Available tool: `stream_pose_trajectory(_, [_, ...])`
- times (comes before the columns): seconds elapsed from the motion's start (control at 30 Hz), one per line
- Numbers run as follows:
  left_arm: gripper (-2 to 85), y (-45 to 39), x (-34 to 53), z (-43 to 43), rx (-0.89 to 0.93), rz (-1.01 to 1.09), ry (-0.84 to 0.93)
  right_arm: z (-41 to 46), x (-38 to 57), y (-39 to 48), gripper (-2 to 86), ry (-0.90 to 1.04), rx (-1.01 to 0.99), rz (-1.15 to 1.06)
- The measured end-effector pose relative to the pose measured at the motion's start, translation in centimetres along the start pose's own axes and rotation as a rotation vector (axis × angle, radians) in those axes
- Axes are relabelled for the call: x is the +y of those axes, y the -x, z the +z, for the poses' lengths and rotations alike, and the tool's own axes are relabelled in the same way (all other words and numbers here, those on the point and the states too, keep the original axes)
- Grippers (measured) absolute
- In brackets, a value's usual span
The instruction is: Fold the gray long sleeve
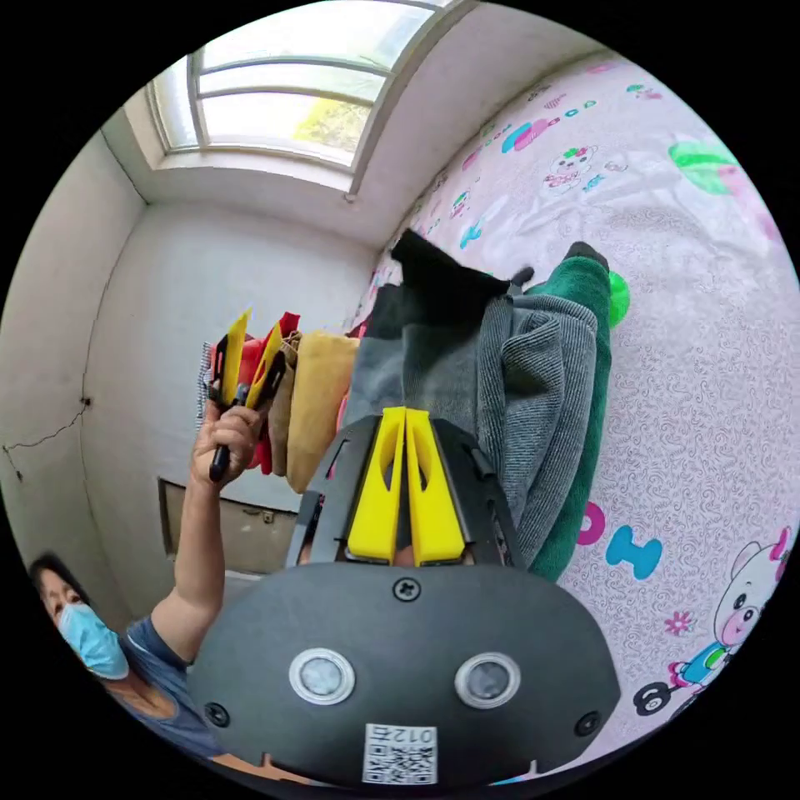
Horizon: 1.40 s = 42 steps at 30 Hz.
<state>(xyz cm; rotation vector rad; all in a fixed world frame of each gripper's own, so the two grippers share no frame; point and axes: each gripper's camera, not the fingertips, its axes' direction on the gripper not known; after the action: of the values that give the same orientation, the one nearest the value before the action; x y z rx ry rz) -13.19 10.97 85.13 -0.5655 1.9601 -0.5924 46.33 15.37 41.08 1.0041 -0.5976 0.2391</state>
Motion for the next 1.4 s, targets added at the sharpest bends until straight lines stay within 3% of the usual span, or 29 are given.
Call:
stream_pose_trajectory(0.1, [4.5, -2.3, 3.7, -0.5, -0.135, 0.264, 0.054, -0.3, -1.3, 4.7, 0.0, -0.045, 0.105, -0.154])
stream_pose_trajectory(0.17, [2.2, -3.3, 6.9, -0.2, -0.411, 0.462, 0.116, 0.4, -3.3, 7.4, 0.0, -0.055, 0.202, -0.198])
stream_pose_trajectory(0.27, [1.1, -1.8, 11.3, 1.3, -0.536, 0.603, 0.266, 3.1, -6.1, 8.5, 0.1, 0.088, 0.237, -0.177])
stream_pose_trajectory(0.3, [1.0, -1.3, 12.3, 1.6, -0.556, 0.619, 0.295, 3.7, -6.5, 8.6, 0.0, 0.124, 0.319, -0.165])
stream_pose_trajectory(0.37, [0.8, 1.3, 15.7, 2.2, -0.761, 0.667, 0.312, 4.6, -6.5, 10.3, 0.0, 0.162, 0.647, -0.206])
stream_pose_trajectory(0.43, [0.6, 3.5, 17.8, 2.3, -0.862, 0.685, 0.294, 4.2, -5.4, 13.0, -0.1, 0.114, 0.719, -0.288])
stream_pose_trajectory(0.53, [0.5, 7.1, 19.9, 2.5, -0.781, 0.67, 0.345, 3.3, -1.6, 19.2, 0.0, 0.076, 0.69, -0.514])
stream_pose_trajectory(0.63, [0.3, 10.3, 21.1, 3.1, -0.813, 0.681, 0.331, 4.1, 3.2, 23.1, 0.0, 0.181, 0.603, -0.699])
stream_pose_trajectory(0.7, [0.1, 13.0, 21.6, 4.3, -0.866, 0.697, 0.372, 5.5, 4.7, 21.5, -0.1, 0.266, 0.775, -0.656])
stream_pose_trajectory(0.83, [-0.1, 18.6, 22.5, 4.0, -0.78, 0.623, 0.341, 2.1, 4.9, 19.7, -0.1, 0.143, 0.603, -0.433])
stream_pose_trajectory(0.93, [-0.1, 20.4, 24.2, 2.8, -0.731, 0.6, 0.305, 1.1, 7.2, 23.2, -0.1, 0.068, 0.701, -0.474])
stream_pose_trajectory(0.97, [-0.1, 19.9, 25.8, 1.7, -0.753, 0.638, 0.214, 0.6, 8.9, 25.7, 0.0, 0.032, 0.796, -0.532])
stream_pose_trajectory(1.1, [0.0, 16.3, 33.7, -1.7, -0.73, 0.867, -0.076, -4.9, 15.8, 33.2, 0.2, -0.108, 0.821, -0.682])
stream_pose_trajectory(1.17, [0.2, 13.7, 41.8, -3.2, -0.756, 1.059, -0.245, -10.6, 22.7, 37.4, 0.7, -0.277, 0.876, -0.76])
stream_pose_trajectory(1.27, [0.7, 13.9, 51.1, -4.2, -0.721, 1.133, -0.378, -17.8, 31.6, 39.4, 2.3, -0.422, 0.954, -0.739])
stream_pose_trajectory(1.3, [0.7, 14.4, 52.6, -4.2, -0.693, 1.115, -0.377, -19.2, 33.2, 39.4, 3.0, -0.433, 0.973, -0.713])
stream_pose_trajectory(1.4, [0.3, 18.0, 58.6, -1.8, -0.604, 1.044, -0.125, -25.3, 40.9, 36.6, 4.5, -0.326, 1.077, -0.533])
